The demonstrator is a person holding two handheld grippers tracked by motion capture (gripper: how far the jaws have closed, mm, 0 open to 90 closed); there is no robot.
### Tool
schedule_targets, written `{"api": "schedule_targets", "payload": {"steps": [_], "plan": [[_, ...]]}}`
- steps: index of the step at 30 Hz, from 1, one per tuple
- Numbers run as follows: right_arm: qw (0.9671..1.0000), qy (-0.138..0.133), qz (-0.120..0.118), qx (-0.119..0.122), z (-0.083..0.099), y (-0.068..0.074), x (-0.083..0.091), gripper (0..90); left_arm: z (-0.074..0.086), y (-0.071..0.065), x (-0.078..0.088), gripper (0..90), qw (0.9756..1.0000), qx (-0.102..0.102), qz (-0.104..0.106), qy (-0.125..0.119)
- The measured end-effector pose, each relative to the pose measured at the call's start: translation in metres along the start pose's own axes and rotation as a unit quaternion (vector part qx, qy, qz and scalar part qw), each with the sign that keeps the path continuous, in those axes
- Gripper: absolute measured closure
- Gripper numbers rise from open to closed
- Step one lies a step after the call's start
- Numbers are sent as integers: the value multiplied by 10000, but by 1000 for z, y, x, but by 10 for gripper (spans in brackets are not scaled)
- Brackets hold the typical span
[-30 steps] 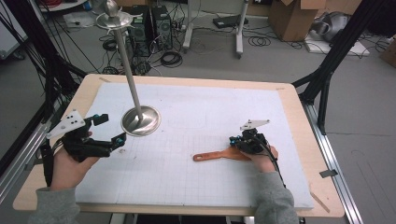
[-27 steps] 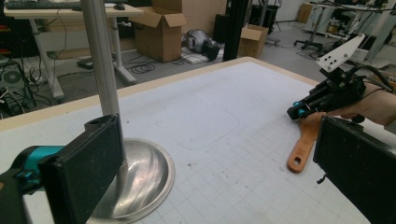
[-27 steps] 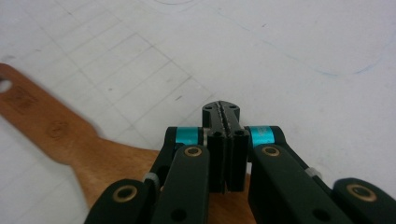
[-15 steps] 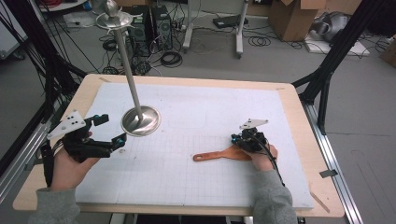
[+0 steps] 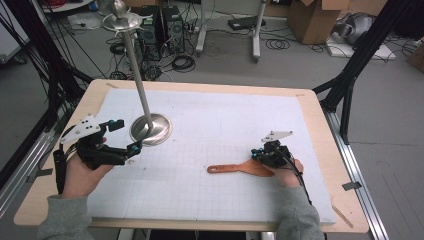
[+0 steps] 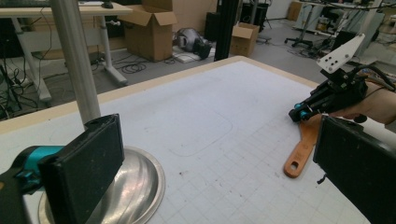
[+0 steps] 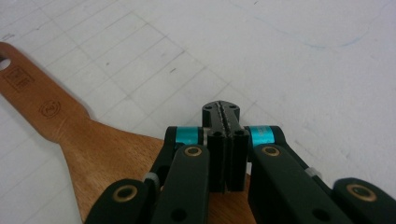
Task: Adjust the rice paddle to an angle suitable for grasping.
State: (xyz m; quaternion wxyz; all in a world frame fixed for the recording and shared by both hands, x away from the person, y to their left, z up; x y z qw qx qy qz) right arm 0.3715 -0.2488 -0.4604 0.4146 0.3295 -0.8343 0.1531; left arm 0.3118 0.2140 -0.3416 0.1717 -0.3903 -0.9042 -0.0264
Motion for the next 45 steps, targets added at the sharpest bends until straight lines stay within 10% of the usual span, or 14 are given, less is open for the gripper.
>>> {"api": "schedule_targets", "payload": {"steps": [27, 33, 45], "plan": [[9992, 252, -297, 11, 20, 22, 19, 895, -6, -3, -18, 23, 9998, -32, 194, 26], [9988, -71, -469, 105, 14, 27, 24, 897, -5, -3, -19, 24, 9998, -48, 202, 55], [9883, 14, -1167, 987, -6, 75, 11, 896, -5, -3, -14, 23, 9999, -38, 159, 29]]}}
Point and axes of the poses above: each handheld gripper's, and its own axes: x roughly backward along the jaws, z roughly out of its underside, y roughly to its left, the point moved 3 cm from there along -x, roughly forward along the jaws, and after that the axes turned 7 degrees about y, right-handed, at the moved point
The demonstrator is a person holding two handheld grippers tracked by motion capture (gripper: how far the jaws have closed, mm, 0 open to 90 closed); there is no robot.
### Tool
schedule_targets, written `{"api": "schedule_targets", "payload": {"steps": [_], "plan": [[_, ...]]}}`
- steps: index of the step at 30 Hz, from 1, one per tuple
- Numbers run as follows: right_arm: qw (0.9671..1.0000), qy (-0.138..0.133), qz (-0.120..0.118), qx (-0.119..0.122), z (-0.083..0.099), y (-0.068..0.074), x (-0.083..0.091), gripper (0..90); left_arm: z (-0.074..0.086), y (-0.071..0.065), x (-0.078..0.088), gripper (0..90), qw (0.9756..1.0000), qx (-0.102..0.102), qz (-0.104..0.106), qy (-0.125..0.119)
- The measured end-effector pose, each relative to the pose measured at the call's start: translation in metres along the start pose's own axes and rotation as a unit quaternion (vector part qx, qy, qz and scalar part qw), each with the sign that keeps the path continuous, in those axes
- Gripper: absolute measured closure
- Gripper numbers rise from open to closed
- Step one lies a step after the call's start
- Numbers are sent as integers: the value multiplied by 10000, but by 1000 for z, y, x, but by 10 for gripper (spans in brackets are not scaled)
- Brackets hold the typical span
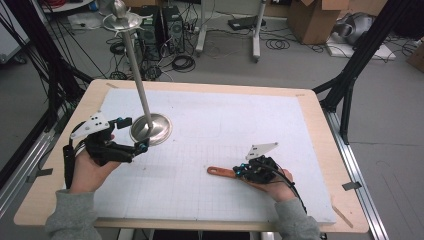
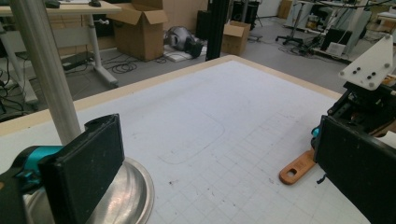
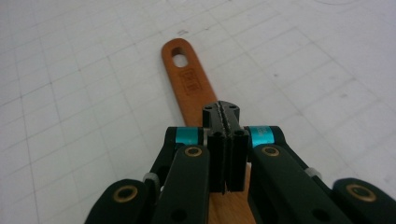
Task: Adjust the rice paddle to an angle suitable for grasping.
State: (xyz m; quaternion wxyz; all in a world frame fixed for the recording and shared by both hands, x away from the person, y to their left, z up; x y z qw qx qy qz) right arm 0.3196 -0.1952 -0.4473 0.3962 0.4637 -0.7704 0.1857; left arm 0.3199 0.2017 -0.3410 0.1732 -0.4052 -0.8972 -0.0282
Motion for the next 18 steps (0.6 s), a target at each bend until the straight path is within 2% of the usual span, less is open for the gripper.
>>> {"api": "schedule_targets", "payload": {"steps": [12, 14, 18], "plan": [[9984, -3, -512, 245, -6, 13, -8, 896, 0, 1, 5, 24, 10000, 59, 17, -55], [9978, 48, -547, 358, -7, 15, -11, 896, 1, 2, 5, 24, 10000, 62, 12, -39], [9977, 197, -516, 393, -7, 16, -16, 896, 1, 2, 5, 23, 10000, 65, -12, -44]]}}
Point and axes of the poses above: each handheld gripper's, and its own axes: x roughly backward along the jaws, z roughly out of its underside, y roughly to its left, the point moved 3 cm from there along -x, roughly forward along the jaws, and after that the axes turned 7 degrees about y, right-handed, at the moved point
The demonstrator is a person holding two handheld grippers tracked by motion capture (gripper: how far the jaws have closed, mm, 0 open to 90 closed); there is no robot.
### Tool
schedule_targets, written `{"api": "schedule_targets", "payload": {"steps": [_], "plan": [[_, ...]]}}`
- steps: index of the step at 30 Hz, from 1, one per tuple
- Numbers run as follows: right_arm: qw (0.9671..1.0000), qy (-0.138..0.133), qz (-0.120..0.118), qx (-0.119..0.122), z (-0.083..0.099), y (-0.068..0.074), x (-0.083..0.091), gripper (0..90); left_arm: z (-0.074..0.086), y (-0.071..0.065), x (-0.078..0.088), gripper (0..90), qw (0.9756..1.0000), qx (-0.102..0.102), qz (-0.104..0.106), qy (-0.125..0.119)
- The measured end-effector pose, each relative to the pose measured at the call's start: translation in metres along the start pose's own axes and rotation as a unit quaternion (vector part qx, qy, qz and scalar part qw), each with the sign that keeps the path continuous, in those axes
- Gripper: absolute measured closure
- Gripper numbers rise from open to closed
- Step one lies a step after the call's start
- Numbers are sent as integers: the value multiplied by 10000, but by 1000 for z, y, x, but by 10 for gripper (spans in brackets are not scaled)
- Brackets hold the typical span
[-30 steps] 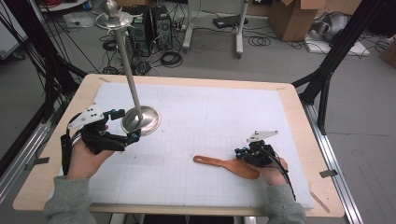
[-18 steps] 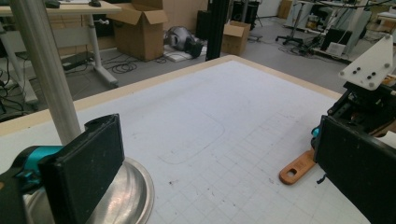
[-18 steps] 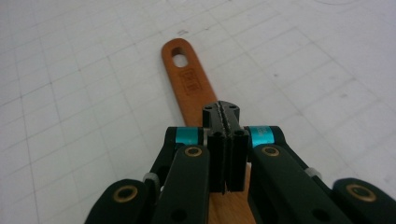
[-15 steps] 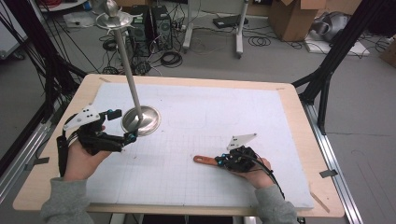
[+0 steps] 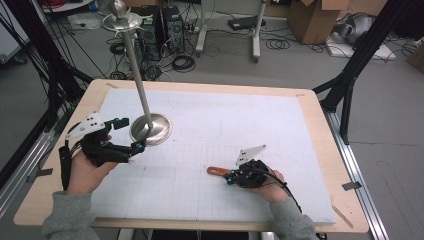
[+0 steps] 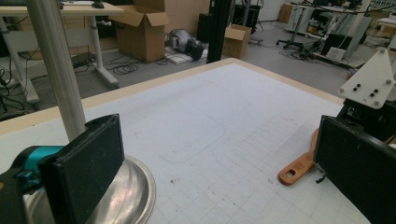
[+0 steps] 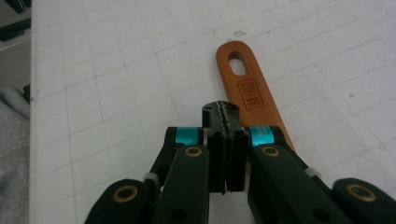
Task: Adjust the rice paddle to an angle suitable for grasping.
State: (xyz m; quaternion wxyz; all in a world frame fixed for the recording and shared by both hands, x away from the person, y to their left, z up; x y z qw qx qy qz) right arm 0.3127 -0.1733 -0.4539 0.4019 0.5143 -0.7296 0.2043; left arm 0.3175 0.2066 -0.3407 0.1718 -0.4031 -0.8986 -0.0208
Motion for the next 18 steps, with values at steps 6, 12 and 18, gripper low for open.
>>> {"api": "schedule_targets", "payload": {"steps": [6, 12, 18], "plan": [[9999, 131, 97, -36, -2, -3, -5, 897, 3, 0, 2, 23, 10000, 6, -51, 45], [9998, 104, 149, -102, -5, -8, -8, 897, 5, 0, 9, 24, 9999, 27, -95, 39], [9992, 152, 311, -178, -10, -14, -9, 896, 9, 1, 14, 23, 9998, 48, -173, 81]]}}
Point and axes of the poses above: each handheld gripper's, and its own axes: x roughly backward along the jaws, z roughly out of its underside, y roughly to its left, the point moved 3 cm from there along -x, roughly forward along the jaws, and after that the axes turned 7 degrees about y, right-handed, at the moved point
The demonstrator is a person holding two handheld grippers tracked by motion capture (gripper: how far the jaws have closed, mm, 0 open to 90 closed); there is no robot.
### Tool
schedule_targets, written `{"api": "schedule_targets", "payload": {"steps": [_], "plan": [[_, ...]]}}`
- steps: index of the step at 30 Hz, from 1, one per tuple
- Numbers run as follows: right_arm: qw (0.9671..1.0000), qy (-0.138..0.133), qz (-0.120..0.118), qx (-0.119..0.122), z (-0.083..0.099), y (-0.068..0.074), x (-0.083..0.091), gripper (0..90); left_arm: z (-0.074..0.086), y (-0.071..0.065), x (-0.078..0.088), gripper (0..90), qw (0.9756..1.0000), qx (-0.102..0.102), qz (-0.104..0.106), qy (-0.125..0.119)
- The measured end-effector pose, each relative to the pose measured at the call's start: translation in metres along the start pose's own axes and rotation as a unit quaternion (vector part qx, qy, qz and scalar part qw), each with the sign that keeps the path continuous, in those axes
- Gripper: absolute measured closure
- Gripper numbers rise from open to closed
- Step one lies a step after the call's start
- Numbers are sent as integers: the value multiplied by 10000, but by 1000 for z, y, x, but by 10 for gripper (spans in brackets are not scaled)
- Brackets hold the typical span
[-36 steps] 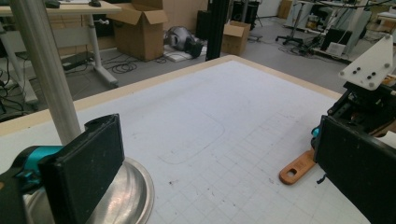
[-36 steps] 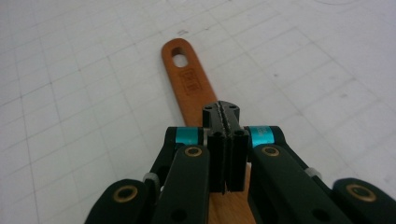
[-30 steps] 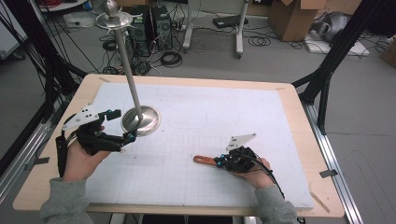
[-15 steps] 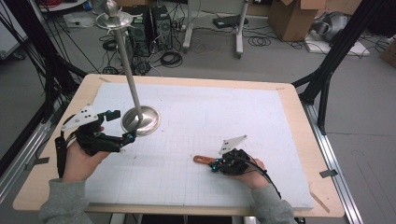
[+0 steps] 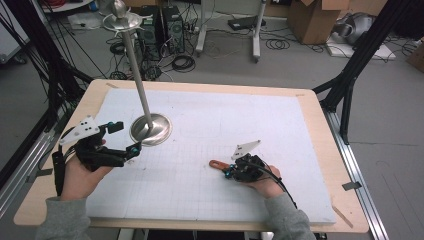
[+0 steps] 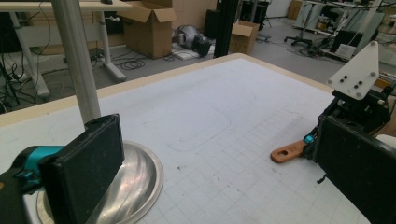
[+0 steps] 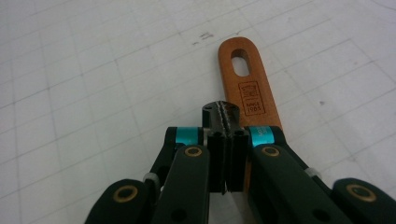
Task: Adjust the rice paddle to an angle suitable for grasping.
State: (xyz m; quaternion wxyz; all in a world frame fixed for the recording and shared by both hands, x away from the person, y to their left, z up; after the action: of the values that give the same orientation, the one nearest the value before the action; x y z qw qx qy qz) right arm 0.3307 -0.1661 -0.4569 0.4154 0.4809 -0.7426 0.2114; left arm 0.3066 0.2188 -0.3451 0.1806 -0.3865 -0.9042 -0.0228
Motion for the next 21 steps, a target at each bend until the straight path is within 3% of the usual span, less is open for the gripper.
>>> {"api": "schedule_targets", "payload": {"steps": [10, 21], "plan": [[9997, -21, 186, -151, -3, -13, 0, 896, 5, 2, 9, 23, 9999, 50, -122, 15], [9987, -93, 371, -327, 1, -27, 3, 896, 6, 2, 10, 23, 9999, 56, -113, 25]]}}
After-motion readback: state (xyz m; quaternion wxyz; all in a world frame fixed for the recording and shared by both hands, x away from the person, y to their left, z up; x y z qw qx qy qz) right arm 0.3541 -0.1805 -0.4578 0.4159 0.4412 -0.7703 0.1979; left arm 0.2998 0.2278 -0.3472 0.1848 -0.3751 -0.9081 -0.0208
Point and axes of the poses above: each handheld gripper's, and its own axes: x roughly backward along the jaws, z roughly out of its underside, y roughly to its left, the point moved 3 cm from there along -x, roughly forward along the jaws, and after that the axes turned 7 degrees about y, right-handed, at the moved point
